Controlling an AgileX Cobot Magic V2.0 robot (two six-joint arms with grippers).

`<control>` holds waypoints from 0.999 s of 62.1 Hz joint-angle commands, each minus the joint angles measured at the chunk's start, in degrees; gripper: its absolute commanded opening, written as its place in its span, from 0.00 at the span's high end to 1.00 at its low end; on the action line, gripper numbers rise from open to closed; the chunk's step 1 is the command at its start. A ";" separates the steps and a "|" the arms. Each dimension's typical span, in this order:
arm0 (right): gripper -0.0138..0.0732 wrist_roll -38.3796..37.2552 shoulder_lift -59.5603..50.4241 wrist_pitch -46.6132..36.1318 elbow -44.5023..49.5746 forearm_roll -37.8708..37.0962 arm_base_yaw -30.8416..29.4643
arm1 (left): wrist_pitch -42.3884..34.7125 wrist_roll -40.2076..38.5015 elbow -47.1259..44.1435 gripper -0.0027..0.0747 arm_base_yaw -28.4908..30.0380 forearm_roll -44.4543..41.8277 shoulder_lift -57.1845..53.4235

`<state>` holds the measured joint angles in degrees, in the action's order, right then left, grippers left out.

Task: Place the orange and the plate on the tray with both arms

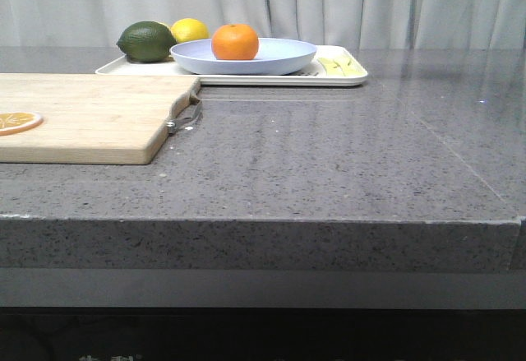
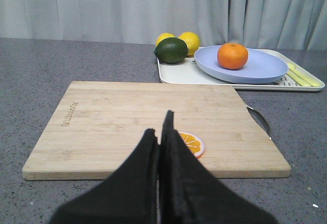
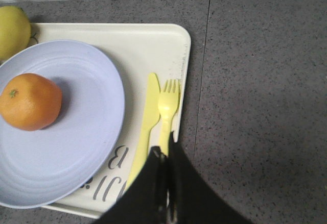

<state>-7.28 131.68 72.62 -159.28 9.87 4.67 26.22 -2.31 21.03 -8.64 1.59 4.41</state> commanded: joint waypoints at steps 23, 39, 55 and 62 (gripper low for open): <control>0.92 7.28 -37.44 2.43 50.88 -10.36 0.02 | -4.75 -0.59 1.46 0.99 0.08 0.40 0.73; 0.92 7.28 -57.85 -10.76 81.33 -10.36 0.02 | -4.75 -0.59 1.46 0.99 0.08 0.40 0.73; 0.92 9.95 -82.24 -31.63 111.81 -10.66 0.02 | -4.75 -0.59 1.46 0.99 0.08 0.40 0.73; 0.92 9.95 -92.74 -39.78 122.19 -10.66 0.02 | -4.75 -0.59 1.46 0.99 0.08 0.40 0.73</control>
<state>1.98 46.59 43.15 -42.14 0.00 4.77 26.22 -2.31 21.03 -8.64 1.59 4.41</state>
